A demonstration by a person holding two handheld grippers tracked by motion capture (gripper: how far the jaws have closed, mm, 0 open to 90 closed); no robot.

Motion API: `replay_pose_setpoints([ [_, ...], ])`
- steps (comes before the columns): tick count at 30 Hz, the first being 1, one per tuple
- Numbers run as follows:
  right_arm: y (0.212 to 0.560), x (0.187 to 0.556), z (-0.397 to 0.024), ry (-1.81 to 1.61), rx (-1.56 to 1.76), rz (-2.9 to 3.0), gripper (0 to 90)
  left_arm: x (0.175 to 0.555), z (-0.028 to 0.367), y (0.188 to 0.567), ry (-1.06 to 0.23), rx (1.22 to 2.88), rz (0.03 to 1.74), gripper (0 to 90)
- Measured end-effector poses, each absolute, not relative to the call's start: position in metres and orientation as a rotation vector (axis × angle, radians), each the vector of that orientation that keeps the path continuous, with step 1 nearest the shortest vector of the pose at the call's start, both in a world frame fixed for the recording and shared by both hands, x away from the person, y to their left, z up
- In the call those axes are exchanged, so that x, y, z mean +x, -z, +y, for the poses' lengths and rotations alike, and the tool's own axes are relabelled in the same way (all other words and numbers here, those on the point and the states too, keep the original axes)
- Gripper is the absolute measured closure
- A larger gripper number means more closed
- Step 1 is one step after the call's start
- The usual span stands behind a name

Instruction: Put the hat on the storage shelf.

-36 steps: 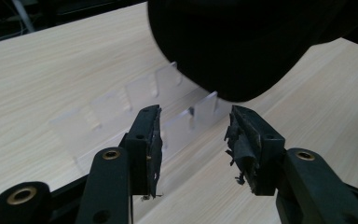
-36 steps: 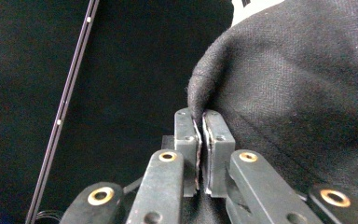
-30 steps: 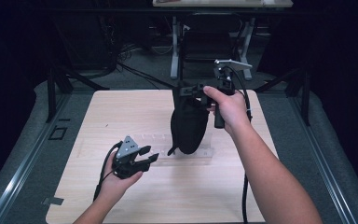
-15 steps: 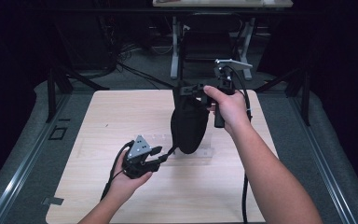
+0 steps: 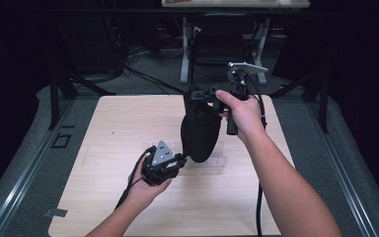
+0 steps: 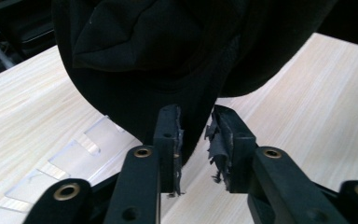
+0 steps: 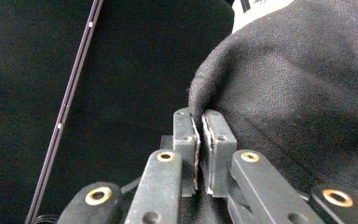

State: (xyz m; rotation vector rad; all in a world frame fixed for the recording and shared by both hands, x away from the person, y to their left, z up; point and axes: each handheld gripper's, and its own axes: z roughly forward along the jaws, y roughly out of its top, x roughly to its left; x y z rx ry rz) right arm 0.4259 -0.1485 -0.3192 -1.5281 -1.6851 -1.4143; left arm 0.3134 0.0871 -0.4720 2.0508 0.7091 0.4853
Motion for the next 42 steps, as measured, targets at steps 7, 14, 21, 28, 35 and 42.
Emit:
replay_pose_setpoints([
  [7,0.319,0.425,-0.148,1.416,-1.521,-1.69,84.2,0.313,0.085,0.471,-0.53,2.067,0.705,81.1],
  [14,0.314,0.42,-0.15,1.438,-1.502,-1.695,82.0,0.313,0.085,0.471,-0.538,2.071,0.699,82.2],
  [21,0.304,0.416,-0.155,1.464,-1.492,-1.699,82.3,0.313,0.088,0.47,-0.558,2.062,0.704,83.6],
  [28,0.305,0.414,-0.164,1.478,-1.514,-1.692,81.4,0.314,0.094,0.471,-0.563,2.058,0.713,85.0],
  [35,0.307,0.411,-0.18,1.487,-1.539,-1.683,81.1,0.316,0.107,0.479,-0.546,2.061,0.736,85.4],
  [42,0.304,0.406,-0.19,1.512,-1.569,-1.682,80.9,0.318,0.117,0.502,-0.506,2.079,0.798,84.8],
])
